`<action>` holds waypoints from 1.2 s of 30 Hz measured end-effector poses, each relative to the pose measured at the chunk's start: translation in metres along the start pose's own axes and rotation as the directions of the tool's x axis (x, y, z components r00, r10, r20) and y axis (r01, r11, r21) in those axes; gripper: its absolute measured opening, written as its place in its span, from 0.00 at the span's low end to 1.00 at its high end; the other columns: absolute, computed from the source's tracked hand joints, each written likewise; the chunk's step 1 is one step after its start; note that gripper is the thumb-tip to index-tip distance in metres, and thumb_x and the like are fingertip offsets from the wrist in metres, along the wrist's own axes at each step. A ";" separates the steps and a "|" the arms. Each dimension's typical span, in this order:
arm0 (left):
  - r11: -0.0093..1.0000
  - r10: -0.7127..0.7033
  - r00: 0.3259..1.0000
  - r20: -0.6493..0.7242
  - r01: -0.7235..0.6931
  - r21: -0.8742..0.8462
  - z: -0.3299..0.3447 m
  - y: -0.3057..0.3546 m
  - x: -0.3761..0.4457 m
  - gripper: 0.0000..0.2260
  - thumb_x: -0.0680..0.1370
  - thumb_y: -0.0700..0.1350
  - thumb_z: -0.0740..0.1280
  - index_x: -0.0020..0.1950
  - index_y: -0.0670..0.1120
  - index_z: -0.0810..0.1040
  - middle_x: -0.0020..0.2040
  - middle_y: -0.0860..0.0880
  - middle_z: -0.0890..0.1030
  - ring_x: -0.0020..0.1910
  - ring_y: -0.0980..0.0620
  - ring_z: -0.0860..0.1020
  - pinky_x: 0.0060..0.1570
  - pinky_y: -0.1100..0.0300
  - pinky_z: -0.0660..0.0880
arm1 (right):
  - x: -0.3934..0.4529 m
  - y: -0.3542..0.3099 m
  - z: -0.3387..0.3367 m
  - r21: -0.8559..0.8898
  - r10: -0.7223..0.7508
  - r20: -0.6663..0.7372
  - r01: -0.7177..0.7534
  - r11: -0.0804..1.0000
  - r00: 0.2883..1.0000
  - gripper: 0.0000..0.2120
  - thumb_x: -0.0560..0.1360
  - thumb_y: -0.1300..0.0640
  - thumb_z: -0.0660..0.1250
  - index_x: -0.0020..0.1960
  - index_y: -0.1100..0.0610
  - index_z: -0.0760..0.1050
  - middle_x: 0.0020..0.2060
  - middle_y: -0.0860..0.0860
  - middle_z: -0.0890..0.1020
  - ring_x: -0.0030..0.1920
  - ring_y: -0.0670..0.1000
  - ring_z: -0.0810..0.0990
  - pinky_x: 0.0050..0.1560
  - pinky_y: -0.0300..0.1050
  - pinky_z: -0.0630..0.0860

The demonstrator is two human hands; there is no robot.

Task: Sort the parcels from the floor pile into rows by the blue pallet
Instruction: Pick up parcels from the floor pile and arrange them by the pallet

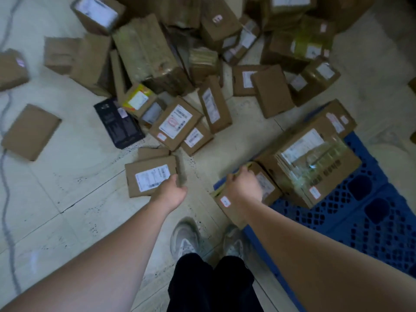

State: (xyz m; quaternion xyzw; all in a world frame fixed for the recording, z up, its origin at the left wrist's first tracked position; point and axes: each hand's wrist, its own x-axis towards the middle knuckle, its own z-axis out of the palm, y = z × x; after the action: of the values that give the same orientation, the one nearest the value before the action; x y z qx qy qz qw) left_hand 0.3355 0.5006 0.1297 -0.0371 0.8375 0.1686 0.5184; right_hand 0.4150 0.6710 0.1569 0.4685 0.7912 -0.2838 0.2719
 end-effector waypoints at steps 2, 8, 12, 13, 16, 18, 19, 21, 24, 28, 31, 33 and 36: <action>0.998 -0.057 0.998 -0.032 0.056 -0.023 -0.016 -0.028 0.008 0.27 0.80 0.52 0.60 0.78 0.48 0.60 0.70 0.42 0.72 0.64 0.40 0.74 0.59 0.54 0.72 | 0.009 -0.035 0.012 0.011 -0.102 0.045 0.102 0.995 0.994 0.20 0.82 0.51 0.52 0.70 0.60 0.64 0.64 0.61 0.72 0.61 0.60 0.73 0.56 0.52 0.72; 0.980 -0.157 0.985 -0.070 0.146 -0.132 -0.016 -0.122 0.067 0.21 0.81 0.51 0.56 0.74 0.48 0.68 0.71 0.41 0.71 0.66 0.40 0.73 0.62 0.53 0.70 | 0.055 -0.103 0.114 0.093 -0.281 0.180 0.269 0.959 0.942 0.24 0.81 0.50 0.56 0.75 0.55 0.60 0.66 0.58 0.71 0.63 0.57 0.73 0.55 0.47 0.69; 0.873 -0.411 0.901 -0.136 0.346 -0.345 0.001 -0.176 0.137 0.39 0.78 0.57 0.65 0.80 0.40 0.50 0.78 0.38 0.59 0.74 0.38 0.64 0.70 0.49 0.66 | 0.092 -0.109 0.208 0.047 -0.247 0.285 0.244 0.969 0.926 0.20 0.82 0.50 0.58 0.71 0.58 0.66 0.54 0.54 0.75 0.45 0.50 0.74 0.43 0.41 0.71; 0.836 -0.428 0.894 -0.131 0.337 -0.432 0.004 -0.185 0.151 0.44 0.76 0.57 0.68 0.80 0.40 0.45 0.78 0.39 0.57 0.75 0.39 0.63 0.70 0.50 0.66 | 0.101 -0.107 0.228 0.063 -0.228 0.319 0.219 0.974 0.920 0.20 0.82 0.49 0.58 0.69 0.58 0.69 0.55 0.55 0.77 0.46 0.50 0.74 0.44 0.42 0.72; 0.767 -0.378 0.919 -0.110 0.244 -0.594 0.007 -0.194 0.171 0.36 0.72 0.51 0.69 0.78 0.47 0.59 0.72 0.43 0.70 0.67 0.41 0.71 0.63 0.52 0.71 | 0.108 -0.097 0.261 0.155 -0.216 0.367 0.170 0.973 0.905 0.24 0.81 0.49 0.60 0.73 0.59 0.66 0.64 0.55 0.76 0.58 0.53 0.77 0.55 0.46 0.77; 0.712 -0.392 0.907 -0.154 0.192 -0.675 0.005 -0.190 0.160 0.25 0.69 0.50 0.66 0.67 0.49 0.74 0.62 0.47 0.78 0.59 0.44 0.77 0.62 0.50 0.75 | 0.102 -0.089 0.248 0.193 -0.187 0.348 0.125 0.973 0.919 0.27 0.80 0.49 0.62 0.75 0.59 0.63 0.65 0.55 0.76 0.59 0.54 0.78 0.49 0.42 0.77; 0.694 -0.404 0.897 -0.178 0.173 -0.699 0.004 -0.187 0.148 0.22 0.68 0.50 0.65 0.61 0.48 0.77 0.58 0.47 0.80 0.56 0.45 0.78 0.60 0.48 0.76 | 0.097 -0.085 0.233 0.215 -0.170 0.336 0.100 0.971 0.926 0.26 0.80 0.50 0.62 0.74 0.59 0.64 0.63 0.55 0.77 0.54 0.53 0.79 0.41 0.38 0.75; 0.683 -0.426 0.883 -0.197 0.171 -0.710 -0.002 -0.170 0.112 0.19 0.66 0.51 0.64 0.54 0.45 0.79 0.52 0.44 0.81 0.52 0.43 0.80 0.57 0.46 0.78 | 0.080 -0.074 0.194 0.223 -0.160 0.323 0.089 0.971 0.933 0.19 0.80 0.54 0.63 0.68 0.59 0.66 0.54 0.52 0.78 0.41 0.46 0.77 0.28 0.32 0.70; 0.663 -0.428 0.885 -0.182 0.171 -0.729 -0.009 -0.130 0.057 0.11 0.73 0.49 0.66 0.47 0.42 0.74 0.49 0.42 0.79 0.49 0.42 0.79 0.54 0.45 0.79 | 0.046 -0.056 0.126 0.184 -0.165 0.311 0.111 0.977 0.936 0.19 0.80 0.55 0.62 0.69 0.57 0.65 0.57 0.53 0.74 0.44 0.47 0.76 0.35 0.32 0.71; 0.705 -0.360 0.932 -0.047 0.239 -0.668 -0.016 -0.073 0.005 0.10 0.77 0.47 0.67 0.56 0.46 0.72 0.58 0.39 0.78 0.52 0.39 0.80 0.48 0.48 0.81 | 0.014 -0.031 0.039 0.165 -0.189 0.231 0.153 0.974 0.954 0.29 0.79 0.53 0.60 0.78 0.55 0.55 0.70 0.55 0.66 0.66 0.57 0.72 0.60 0.48 0.72; 0.812 -0.248 0.963 0.104 0.266 -0.519 -0.013 -0.027 -0.026 0.19 0.78 0.50 0.69 0.67 0.50 0.69 0.56 0.42 0.81 0.45 0.41 0.83 0.44 0.53 0.82 | 0.006 -0.002 -0.009 0.110 -0.201 0.144 0.186 0.976 0.969 0.30 0.79 0.53 0.60 0.78 0.52 0.54 0.71 0.54 0.64 0.67 0.58 0.71 0.61 0.54 0.75; 0.823 -0.195 0.961 0.195 0.268 -0.501 -0.004 -0.002 -0.041 0.23 0.78 0.50 0.70 0.70 0.47 0.69 0.55 0.41 0.81 0.44 0.42 0.84 0.39 0.56 0.82 | 0.009 0.021 -0.031 0.071 -0.182 0.126 0.174 0.982 0.975 0.30 0.80 0.52 0.60 0.79 0.52 0.53 0.72 0.54 0.62 0.65 0.58 0.72 0.57 0.56 0.78; 0.790 -0.184 0.940 0.288 0.316 -0.526 0.021 0.019 -0.047 0.30 0.75 0.47 0.73 0.73 0.45 0.64 0.59 0.39 0.80 0.51 0.39 0.82 0.43 0.54 0.83 | 0.019 0.057 -0.046 0.057 -0.172 0.161 0.165 0.985 0.972 0.33 0.80 0.49 0.59 0.80 0.53 0.47 0.76 0.55 0.60 0.67 0.57 0.71 0.57 0.52 0.77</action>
State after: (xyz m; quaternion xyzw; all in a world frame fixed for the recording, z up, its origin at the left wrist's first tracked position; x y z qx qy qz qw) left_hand 0.3704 0.5196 0.1671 -0.2809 0.6742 0.3413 0.5916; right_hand 0.4510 0.7375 0.1642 0.3804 0.7966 -0.3605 0.3013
